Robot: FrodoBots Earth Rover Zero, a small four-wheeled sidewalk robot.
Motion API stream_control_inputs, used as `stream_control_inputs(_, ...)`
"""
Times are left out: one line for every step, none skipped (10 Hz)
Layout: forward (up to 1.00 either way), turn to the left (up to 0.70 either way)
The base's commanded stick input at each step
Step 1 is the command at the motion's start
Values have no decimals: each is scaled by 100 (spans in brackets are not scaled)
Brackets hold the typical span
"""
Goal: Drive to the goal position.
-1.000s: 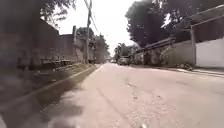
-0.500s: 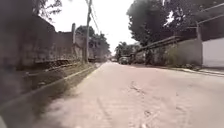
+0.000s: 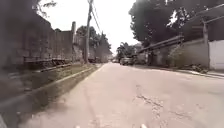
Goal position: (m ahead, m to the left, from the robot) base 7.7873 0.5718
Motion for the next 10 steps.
stream_control_inputs(100, 0)
stream_control_inputs(100, 0)
stream_control_inputs(100, 0)
stream_control_inputs(100, 0)
stream_control_inputs(100, 0)
stream_control_inputs(100, 0)
stream_control_inputs(100, -11)
stream_control_inputs(100, -32)
stream_control_inputs(100, -34)
stream_control_inputs(100, -23)
